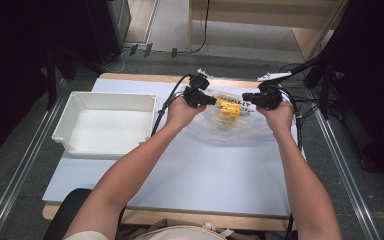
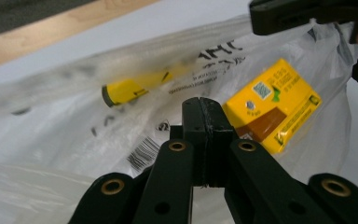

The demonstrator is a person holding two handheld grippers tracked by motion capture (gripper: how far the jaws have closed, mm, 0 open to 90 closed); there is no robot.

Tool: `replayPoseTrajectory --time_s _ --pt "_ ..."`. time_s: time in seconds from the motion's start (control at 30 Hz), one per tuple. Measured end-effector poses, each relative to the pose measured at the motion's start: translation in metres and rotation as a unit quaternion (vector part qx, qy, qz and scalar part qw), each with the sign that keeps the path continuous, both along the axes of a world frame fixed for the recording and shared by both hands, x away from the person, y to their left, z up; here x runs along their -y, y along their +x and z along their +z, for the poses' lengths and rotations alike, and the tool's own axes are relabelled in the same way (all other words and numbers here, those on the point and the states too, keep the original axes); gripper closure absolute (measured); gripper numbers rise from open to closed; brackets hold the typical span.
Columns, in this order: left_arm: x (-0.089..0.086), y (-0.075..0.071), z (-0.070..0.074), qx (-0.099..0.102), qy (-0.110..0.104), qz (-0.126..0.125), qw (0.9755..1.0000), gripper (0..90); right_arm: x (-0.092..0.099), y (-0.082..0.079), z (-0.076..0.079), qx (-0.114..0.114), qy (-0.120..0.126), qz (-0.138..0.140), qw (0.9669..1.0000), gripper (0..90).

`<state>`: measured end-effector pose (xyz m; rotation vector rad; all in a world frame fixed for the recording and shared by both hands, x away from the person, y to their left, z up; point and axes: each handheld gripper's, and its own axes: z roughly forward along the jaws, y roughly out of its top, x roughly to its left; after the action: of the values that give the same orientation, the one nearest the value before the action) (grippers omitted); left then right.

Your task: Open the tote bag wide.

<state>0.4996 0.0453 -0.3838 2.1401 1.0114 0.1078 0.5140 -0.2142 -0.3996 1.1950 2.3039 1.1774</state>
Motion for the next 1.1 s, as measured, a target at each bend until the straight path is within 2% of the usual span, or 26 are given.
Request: replayPoseTrajectory --time_s 0.13,0.2,0.4,0.5,0.6,0.7,0.87,1.03,1.1 --pt "-0.003 -0.014 -0.017 -0.011 -0.003 0.001 0.9999 90.0 -0.003 0.009 -0.015 -0.019 -0.013 -0.006 0.9997 87.5" --pt "-0.004 -0.019 -0.025 -0.013 0.003 0.0 0.9999 90.0 -0.002 0.012 -0.022 -0.026 -0.019 -0.012 0.9994 87.4" --pt "-0.006 -0.032 -0.05 -0.014 0.012 -0.005 0.9998 90.0 -0.002 0.017 -0.036 -0.041 -0.02 -0.026 0.9986 87.4" --pt "-0.005 -0.037 -0.059 -0.02 0.004 -0.007 0.9998 90.0 -0.003 0.02 -0.041 -0.044 -0.02 -0.029 0.9984 87.4" --pt "-0.003 -0.042 -0.067 -0.026 0.008 -0.016 0.9995 90.0 -0.006 0.022 -0.047 -0.052 -0.016 -0.029 0.9981 87.4" --pt "-0.003 -0.047 -0.073 -0.031 0.005 -0.021 0.9993 90.0 -0.01 0.023 -0.053 -0.059 -0.022 -0.029 0.9976 87.5" --pt "-0.005 -0.055 -0.08 -0.041 0.025 -0.038 0.9981 90.0 -0.014 0.028 -0.063 -0.069 -0.031 -0.034 0.9965 87.5" --pt "-0.011 -0.067 -0.082 -0.034 0.024 -0.053 0.9977 90.0 -0.013 0.033 -0.071 -0.077 -0.034 -0.045 0.9954 87.7" --pt "-0.015 -0.07 -0.082 -0.037 0.018 -0.051 0.9978 90.0 -0.013 0.034 -0.073 -0.08 -0.035 -0.05 0.995 87.9"
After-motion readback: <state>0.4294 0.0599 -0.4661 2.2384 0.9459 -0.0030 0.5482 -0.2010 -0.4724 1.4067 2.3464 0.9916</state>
